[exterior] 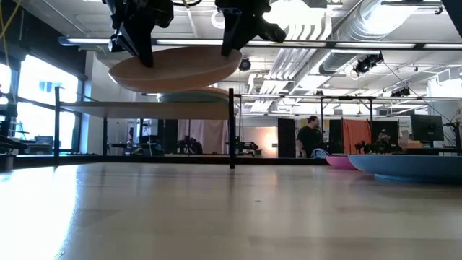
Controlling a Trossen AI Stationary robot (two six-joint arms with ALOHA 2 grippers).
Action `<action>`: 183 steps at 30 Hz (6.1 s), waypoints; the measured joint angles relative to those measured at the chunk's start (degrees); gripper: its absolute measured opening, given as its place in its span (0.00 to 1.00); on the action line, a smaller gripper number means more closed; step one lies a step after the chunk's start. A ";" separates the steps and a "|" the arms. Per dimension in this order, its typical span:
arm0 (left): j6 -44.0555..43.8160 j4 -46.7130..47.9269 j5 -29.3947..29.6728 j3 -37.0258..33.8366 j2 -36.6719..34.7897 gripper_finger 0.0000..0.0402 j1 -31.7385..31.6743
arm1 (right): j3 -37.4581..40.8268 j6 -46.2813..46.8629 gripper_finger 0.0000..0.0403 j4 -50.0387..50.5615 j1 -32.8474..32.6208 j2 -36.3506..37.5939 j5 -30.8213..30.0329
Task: Place and stack plates onto a shelf
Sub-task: Put the light pink plate on the shelf, then stack the pink plate on top of the light pink plate on the shelf
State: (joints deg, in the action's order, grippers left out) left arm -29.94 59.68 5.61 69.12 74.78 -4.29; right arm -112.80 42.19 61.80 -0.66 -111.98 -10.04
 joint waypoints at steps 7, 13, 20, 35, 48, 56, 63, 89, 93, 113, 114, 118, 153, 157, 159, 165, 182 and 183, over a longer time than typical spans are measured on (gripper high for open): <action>-0.60 0.11 -0.08 0.00 0.00 0.01 0.00 | -0.02 -0.93 0.00 -0.09 1.14 0.00 2.21; -0.40 0.07 -0.51 0.00 0.00 0.01 -0.10 | 0.00 -2.18 0.08 -0.93 1.15 0.00 1.82; -0.10 0.25 -0.93 0.00 0.00 0.01 -0.59 | -0.02 -3.02 0.29 -2.48 1.12 0.00 0.66; -1.12 5.03 -0.71 0.00 -0.48 0.01 -7.09 | -7.32 -13.30 0.45 0.54 7.34 0.07 1.51; -4.12 9.14 0.61 3.37 -4.87 0.01 -17.98 | -14.51 -32.75 0.45 0.96 14.03 0.07 1.59; -5.44 11.50 3.85 6.32 -6.83 0.02 -26.95 | -14.71 -39.57 0.45 2.40 18.36 0.04 1.62; -5.45 11.54 4.02 8.31 -8.60 0.02 -34.01 | -14.71 -43.04 0.45 4.00 21.52 0.04 1.64; -8.95 18.64 14.01 11.78 -12.86 0.02 -51.00 | -14.71 -51.68 0.45 5.75 27.96 0.00 3.21; -8.99 18.75 13.76 11.78 -12.50 0.02 -54.23 | -14.68 -51.69 0.45 5.75 28.11 0.00 5.71; -9.02 18.71 6.97 9.35 -4.85 0.02 -57.09 | -14.66 -51.68 0.45 5.77 28.06 0.00 6.05; -9.02 18.73 6.72 9.35 -4.63 0.02 -57.09 | -14.66 -51.68 0.45 5.80 28.06 0.00 6.05; -9.02 18.78 6.56 9.35 -3.86 0.02 -57.09 | -14.66 -51.68 0.45 6.39 28.06 0.00 6.05; -3.97 23.45 2.56 9.37 -3.51 0.14 -56.93 | -14.64 -51.24 0.45 13.52 28.06 -0.02 6.03; -3.25 23.12 2.38 9.35 -3.58 0.13 -55.43 | -14.64 -50.38 0.45 18.10 28.06 -0.02 6.78; -1.99 22.92 2.38 9.35 -3.88 0.13 -54.62 | -14.64 -48.76 0.45 20.40 28.06 -0.02 7.53; 2.06 20.51 2.38 9.35 -5.95 0.13 -50.25 | -14.26 -42.86 0.45 24.64 27.81 -0.02 7.63; 6.11 14.32 2.40 9.35 -12.51 0.13 -29.87 | 13.47 -28.99 0.45 22.26 23.30 -0.07 6.46; 6.28 13.20 2.40 9.35 -12.64 0.13 -28.67 | 15.13 -27.91 0.45 21.76 23.30 -0.07 6.35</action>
State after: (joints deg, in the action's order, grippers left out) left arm -23.67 72.88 8.00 78.48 62.15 -32.96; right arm -97.67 14.27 83.56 22.63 -112.05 -3.70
